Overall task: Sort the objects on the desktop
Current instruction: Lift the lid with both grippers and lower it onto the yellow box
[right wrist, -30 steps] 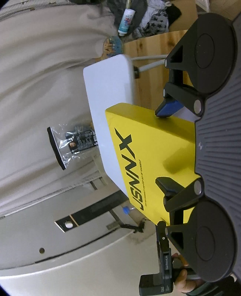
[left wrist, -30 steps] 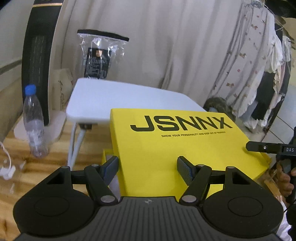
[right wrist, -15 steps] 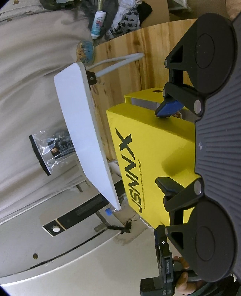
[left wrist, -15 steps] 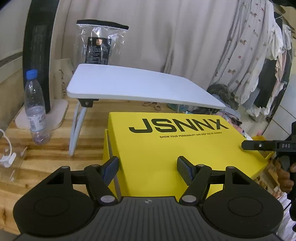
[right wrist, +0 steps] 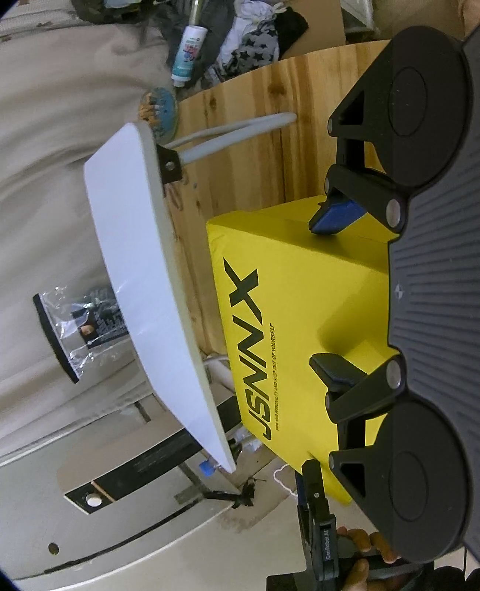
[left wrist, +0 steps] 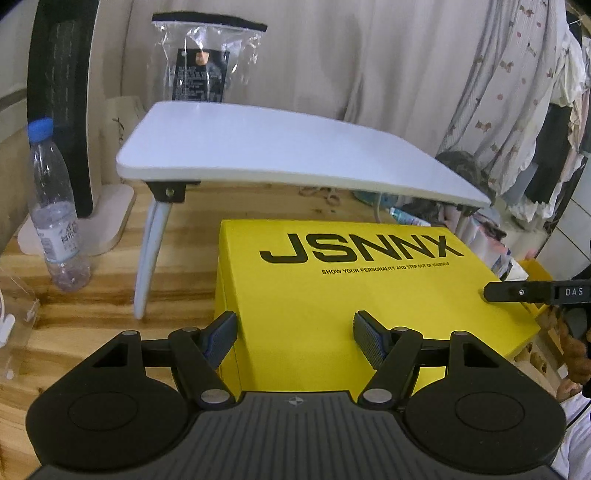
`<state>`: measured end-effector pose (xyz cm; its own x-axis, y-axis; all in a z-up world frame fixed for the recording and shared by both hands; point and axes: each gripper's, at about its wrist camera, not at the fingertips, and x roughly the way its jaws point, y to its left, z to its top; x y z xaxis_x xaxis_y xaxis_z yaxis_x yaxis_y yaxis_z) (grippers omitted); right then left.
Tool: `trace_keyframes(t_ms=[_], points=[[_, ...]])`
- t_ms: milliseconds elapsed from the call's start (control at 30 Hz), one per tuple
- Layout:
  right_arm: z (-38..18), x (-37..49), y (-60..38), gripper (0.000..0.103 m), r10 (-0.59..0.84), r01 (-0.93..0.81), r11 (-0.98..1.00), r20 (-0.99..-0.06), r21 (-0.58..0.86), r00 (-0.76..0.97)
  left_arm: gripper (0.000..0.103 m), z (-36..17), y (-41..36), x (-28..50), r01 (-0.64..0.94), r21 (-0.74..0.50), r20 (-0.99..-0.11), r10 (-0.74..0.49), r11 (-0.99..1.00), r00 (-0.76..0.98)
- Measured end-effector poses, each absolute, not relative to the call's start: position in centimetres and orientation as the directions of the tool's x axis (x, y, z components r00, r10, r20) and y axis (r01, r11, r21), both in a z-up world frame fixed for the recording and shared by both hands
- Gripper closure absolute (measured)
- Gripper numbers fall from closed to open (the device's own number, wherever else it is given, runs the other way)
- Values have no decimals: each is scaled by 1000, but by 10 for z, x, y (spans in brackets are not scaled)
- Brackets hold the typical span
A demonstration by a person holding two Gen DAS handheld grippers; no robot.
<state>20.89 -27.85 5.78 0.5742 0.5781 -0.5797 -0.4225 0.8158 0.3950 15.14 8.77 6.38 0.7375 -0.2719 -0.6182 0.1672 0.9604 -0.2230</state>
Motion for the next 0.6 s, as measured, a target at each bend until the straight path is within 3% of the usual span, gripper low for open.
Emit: trace_keyframes(t_ms=[267, 600], points=[[40, 213, -274, 29, 562, -415, 826, -613, 381, 556, 32, 63, 80, 148, 168, -157, -612, -230, 973, 757], [39, 219, -266, 37, 548, -438, 833, -619, 338, 563, 32, 43, 83, 155, 127, -192, -658, -224, 973, 719]])
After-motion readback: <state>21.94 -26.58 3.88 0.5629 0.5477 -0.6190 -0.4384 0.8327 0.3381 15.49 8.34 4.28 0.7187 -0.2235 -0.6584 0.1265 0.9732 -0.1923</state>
